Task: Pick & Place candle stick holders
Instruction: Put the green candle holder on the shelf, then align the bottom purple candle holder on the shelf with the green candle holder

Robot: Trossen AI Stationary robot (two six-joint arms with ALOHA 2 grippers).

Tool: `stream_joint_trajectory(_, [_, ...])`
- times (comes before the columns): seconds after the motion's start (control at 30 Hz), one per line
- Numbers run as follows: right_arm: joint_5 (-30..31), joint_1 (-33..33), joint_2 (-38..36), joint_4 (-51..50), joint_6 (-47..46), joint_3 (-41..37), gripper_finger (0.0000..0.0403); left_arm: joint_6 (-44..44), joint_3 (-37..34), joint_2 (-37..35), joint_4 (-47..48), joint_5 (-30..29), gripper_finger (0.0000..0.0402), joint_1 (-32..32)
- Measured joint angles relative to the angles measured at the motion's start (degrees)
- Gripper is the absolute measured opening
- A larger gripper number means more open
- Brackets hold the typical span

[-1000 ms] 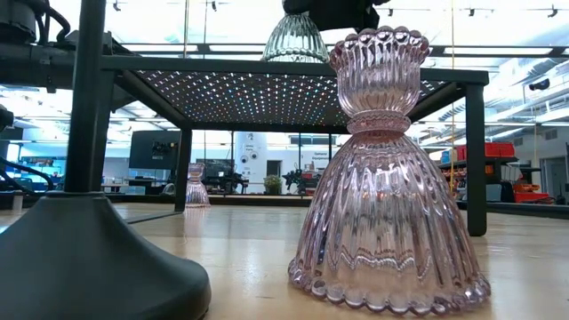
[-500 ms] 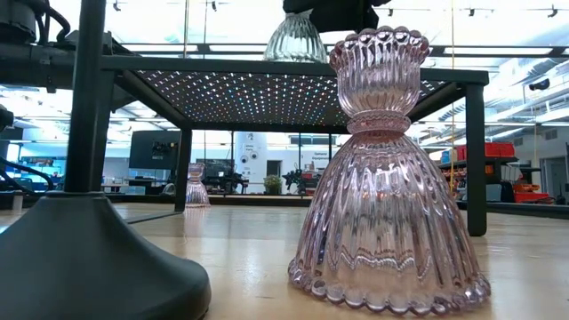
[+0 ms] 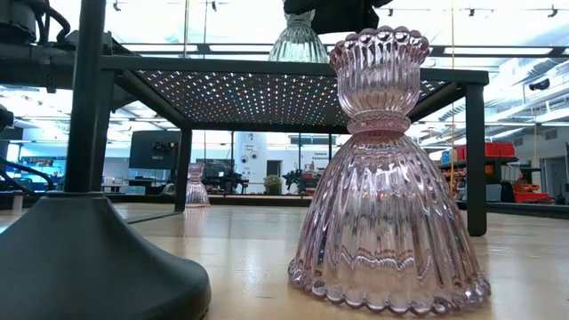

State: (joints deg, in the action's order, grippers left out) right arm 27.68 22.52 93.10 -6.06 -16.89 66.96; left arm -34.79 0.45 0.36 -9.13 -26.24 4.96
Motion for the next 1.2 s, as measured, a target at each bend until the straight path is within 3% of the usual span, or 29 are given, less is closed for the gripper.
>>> stream_joint_trajectory(0.7, [-0.24, 0.02, -0.11, 0.02, 2.61, 0.0, 0.0328, 0.02, -0.02, 0.0, 0.0, 0.0, 0.0234, 0.01])
stream_joint_trajectory(1.2, [-0.22, 0.24, -3.09, -2.43, 4.24, -0.07, 0.035, 0.02, -0.02, 0.0, 0.04, 0.0, 0.0234, 0.01])
